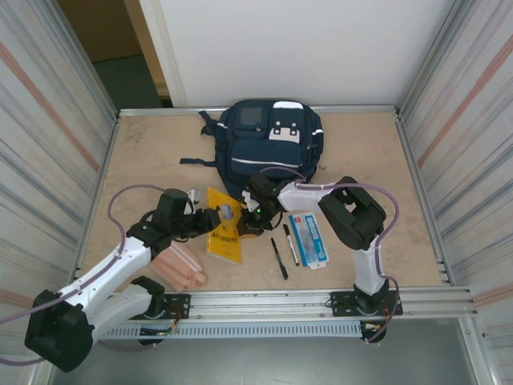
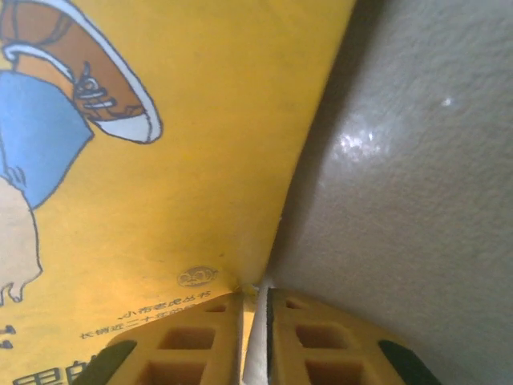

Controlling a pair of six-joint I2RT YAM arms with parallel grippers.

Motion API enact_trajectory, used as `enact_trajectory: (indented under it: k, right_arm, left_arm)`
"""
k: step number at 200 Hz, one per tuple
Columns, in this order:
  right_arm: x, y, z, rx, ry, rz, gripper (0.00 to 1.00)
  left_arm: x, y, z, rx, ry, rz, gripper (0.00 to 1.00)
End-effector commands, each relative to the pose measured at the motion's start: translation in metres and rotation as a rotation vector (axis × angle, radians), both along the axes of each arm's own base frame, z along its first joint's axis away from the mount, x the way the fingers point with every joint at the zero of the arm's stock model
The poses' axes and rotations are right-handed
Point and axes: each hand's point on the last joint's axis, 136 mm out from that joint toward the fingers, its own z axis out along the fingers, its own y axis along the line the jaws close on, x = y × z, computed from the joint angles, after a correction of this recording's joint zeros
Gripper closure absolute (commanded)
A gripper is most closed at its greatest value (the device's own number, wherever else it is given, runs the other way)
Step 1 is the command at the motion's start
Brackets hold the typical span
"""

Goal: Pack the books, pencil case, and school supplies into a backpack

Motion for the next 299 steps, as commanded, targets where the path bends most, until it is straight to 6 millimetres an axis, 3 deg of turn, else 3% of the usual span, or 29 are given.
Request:
enact_trajectory:
  k: [1,30,55,108,127,144,168,185,191,234,270,291,299]
  right_arm:
    - [0.008,0.006,0.010,0.049,-0.062,-0.010,0.75]
    - [0.015,0.004,0.033,0.103,-0.198,0.000,0.66]
    - [0.027,0.003,0.077,0.177,-0.416,0.032,0.63]
    - [0.055,-0.049,0.183,0.056,-1.083,0.033,0.56]
    - [0.050,-0.051,0.216,0.087,-1.206,0.074,0.54]
    - [0.026,-0.036,0.234,0.234,-1.270,0.212,0.52]
    - [-0.025,-0.014,0.237,0.358,-1.372,0.517,0.38]
    - [-0.039,-0.003,0.237,0.338,-1.460,0.556,0.25]
    - [-0.041,0.001,0.237,0.348,-1.465,0.555,0.00]
    - [-0.051,0.025,0.227,0.347,-1.468,0.570,0.01]
    - [-0.021,0.039,0.209,0.128,-1.553,0.437,0.00]
    - [-0.003,0.037,0.206,0.064,-1.615,0.343,0.07]
    - [0.001,0.036,0.205,0.030,-1.641,0.380,0.19]
  left_arm:
    - [-0.005,0.027,-0.011,0.114,0.041,0.099,0.78]
    - [0.000,0.031,-0.003,0.125,0.011,0.112,1.00]
    - [0.005,0.035,0.024,0.106,0.009,0.147,1.00]
    - [0.015,0.048,0.114,0.038,-0.057,0.267,1.00]
    - [0.021,0.050,0.137,-0.017,-0.067,0.332,0.98]
    - [0.024,0.054,0.143,-0.067,-0.032,0.415,0.97]
    - [0.020,0.065,0.133,-0.115,0.091,0.583,0.98]
    - [0.015,0.073,0.128,-0.139,0.157,0.686,0.99]
    - [0.014,0.076,0.126,-0.149,0.177,0.720,1.00]
    - [0.015,0.068,0.111,-0.265,0.256,0.793,1.00]
    - [0.014,0.060,0.113,-0.314,0.303,0.791,0.97]
    - [0.014,0.055,0.114,-0.331,0.325,0.777,0.93]
    - [0.014,0.052,0.113,-0.348,0.344,0.769,0.93]
